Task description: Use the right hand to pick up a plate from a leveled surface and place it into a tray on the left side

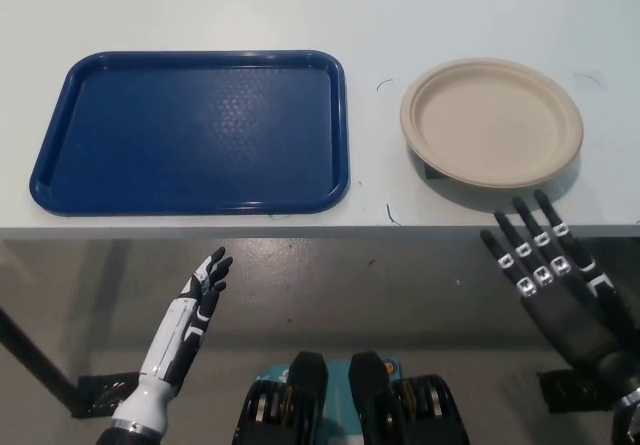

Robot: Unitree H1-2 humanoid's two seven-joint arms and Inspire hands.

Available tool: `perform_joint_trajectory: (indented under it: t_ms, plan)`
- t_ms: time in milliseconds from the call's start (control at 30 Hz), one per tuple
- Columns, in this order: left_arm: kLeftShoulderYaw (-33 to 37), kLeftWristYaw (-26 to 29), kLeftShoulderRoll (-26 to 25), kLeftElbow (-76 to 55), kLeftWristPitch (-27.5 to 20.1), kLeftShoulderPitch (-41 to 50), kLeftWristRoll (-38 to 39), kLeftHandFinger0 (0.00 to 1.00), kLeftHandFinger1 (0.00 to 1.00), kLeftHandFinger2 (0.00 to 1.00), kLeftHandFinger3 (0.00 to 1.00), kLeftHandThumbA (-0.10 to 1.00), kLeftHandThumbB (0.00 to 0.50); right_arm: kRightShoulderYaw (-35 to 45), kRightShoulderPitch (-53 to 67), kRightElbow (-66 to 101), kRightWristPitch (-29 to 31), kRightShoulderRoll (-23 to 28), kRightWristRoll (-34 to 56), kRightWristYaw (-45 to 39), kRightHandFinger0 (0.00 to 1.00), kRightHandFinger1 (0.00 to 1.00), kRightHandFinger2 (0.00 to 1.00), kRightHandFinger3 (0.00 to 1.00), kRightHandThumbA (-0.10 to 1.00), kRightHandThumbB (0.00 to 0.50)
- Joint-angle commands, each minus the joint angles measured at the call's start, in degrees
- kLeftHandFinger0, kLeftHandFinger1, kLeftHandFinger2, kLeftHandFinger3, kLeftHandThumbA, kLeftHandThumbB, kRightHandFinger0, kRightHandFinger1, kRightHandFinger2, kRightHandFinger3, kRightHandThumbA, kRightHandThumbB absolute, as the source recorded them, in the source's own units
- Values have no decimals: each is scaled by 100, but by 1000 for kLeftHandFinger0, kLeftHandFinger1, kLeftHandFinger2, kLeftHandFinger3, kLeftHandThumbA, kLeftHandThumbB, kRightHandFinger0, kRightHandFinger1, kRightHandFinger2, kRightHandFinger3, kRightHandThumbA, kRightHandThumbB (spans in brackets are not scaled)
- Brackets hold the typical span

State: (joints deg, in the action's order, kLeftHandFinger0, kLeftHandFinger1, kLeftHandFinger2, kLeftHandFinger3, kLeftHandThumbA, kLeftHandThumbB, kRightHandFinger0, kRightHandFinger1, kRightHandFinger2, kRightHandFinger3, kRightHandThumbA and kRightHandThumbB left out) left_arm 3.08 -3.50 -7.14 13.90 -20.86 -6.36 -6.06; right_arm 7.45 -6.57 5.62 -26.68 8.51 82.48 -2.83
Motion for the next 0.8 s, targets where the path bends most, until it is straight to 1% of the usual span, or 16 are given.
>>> perform_joint_trajectory:
  t_ms: [0, 67, 167, 300, 533, 600, 767]
  plan:
    - [21, -23, -103, -139, -156, -120, -74, 1000, 1000, 1000, 1000, 1000, 500, -84, -180, -262, -25, -20, -3, -210, 1000, 1000, 1000, 1000, 1000, 391]
    - [27, -30, -116, -129, -155, -153, -90, 1000, 1000, 1000, 1000, 1000, 500, -94, -229, -484, -25, -35, -92, -405, 1000, 1000, 1000, 1000, 1000, 384]
    - [24, -40, -121, -134, -125, -185, -68, 1000, 1000, 1000, 1000, 1000, 500, -123, -288, -749, -25, -50, -237, -611, 1000, 1000, 1000, 1000, 1000, 388]
    - [25, -33, -118, -157, -98, -183, -72, 1000, 1000, 1000, 1000, 1000, 500, -109, -317, -943, -25, -69, -384, -718, 1000, 1000, 1000, 1000, 1000, 386]
    - [34, -37, -122, -193, -41, -177, -97, 1000, 1000, 1000, 1000, 1000, 500, -57, -423, -1193, -25, -61, -501, -798, 1000, 1000, 1000, 1000, 1000, 392]
    - [32, -39, -125, -201, -21, -190, -97, 1000, 1000, 1000, 1000, 1000, 500, -31, -486, -1236, -25, -69, -514, -705, 1000, 1000, 1000, 1000, 1000, 403]
    - [27, -73, -115, -192, 4, -200, -22, 1000, 1000, 1000, 1000, 1000, 500, 43, -587, -1296, -25, -83, -533, -615, 1000, 1000, 1000, 1000, 1000, 407]
